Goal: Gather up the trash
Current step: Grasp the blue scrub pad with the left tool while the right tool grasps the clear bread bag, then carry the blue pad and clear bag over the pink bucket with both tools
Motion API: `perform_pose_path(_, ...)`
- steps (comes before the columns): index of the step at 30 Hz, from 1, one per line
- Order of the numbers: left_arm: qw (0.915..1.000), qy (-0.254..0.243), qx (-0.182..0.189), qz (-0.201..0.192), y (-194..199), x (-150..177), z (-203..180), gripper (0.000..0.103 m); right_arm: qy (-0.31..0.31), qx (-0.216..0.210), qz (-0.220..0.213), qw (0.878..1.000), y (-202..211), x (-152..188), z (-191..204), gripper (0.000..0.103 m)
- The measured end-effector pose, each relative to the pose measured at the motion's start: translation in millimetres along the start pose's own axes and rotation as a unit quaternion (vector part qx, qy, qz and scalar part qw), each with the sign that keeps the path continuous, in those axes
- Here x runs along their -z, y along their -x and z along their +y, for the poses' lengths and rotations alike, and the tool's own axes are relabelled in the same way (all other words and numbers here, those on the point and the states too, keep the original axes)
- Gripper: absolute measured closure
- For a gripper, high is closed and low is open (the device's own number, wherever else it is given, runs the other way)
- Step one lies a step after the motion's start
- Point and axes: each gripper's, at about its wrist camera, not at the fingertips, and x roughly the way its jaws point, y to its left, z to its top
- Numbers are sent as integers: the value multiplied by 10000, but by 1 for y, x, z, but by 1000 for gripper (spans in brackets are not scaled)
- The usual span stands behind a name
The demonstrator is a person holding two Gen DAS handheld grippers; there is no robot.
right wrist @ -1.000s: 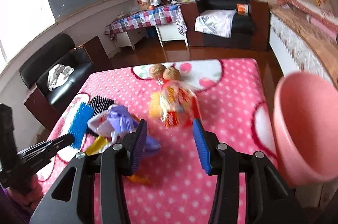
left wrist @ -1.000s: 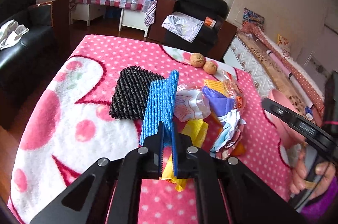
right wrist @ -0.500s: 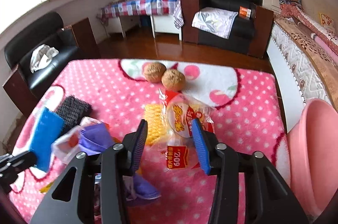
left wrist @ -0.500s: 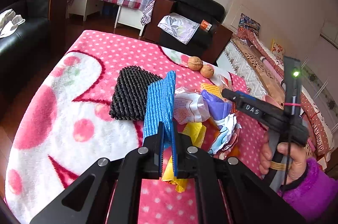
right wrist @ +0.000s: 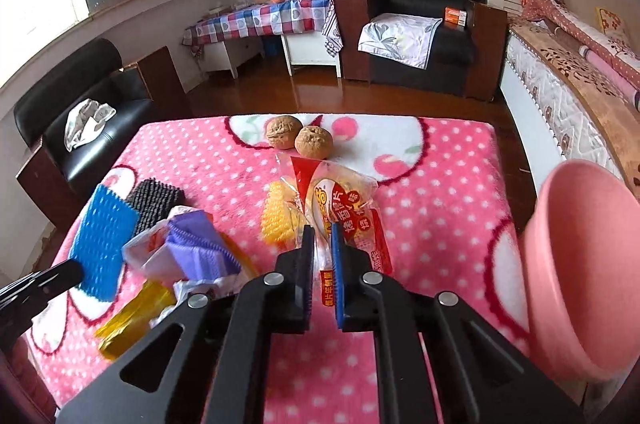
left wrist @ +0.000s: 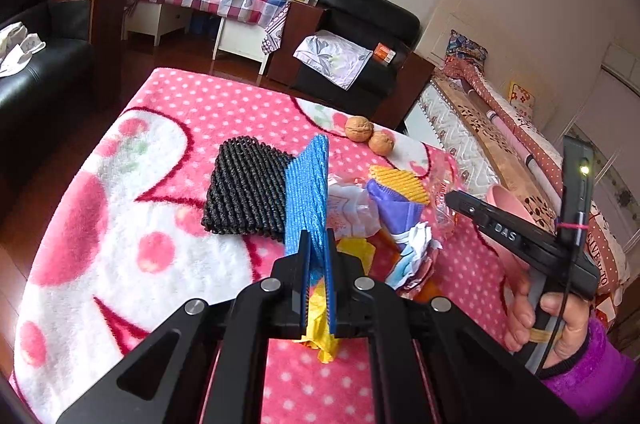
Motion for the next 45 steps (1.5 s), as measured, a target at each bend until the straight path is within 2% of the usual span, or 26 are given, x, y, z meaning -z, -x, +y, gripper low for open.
perform_pose_path(17,9994,-322,73,-92,14,-4,-38,98,-267,-329,-364,9984,67,21,-15,95)
perform_pose_path(35,9946,-983,338,46,-4,-6,-117,98,-991,-279,-770,9917,105,41,-77,95)
perform_pose_path(45,9904,-1271,527,117,-16,-7,-159,98,-1329,-90,-1038,9856,120,46,-117,95)
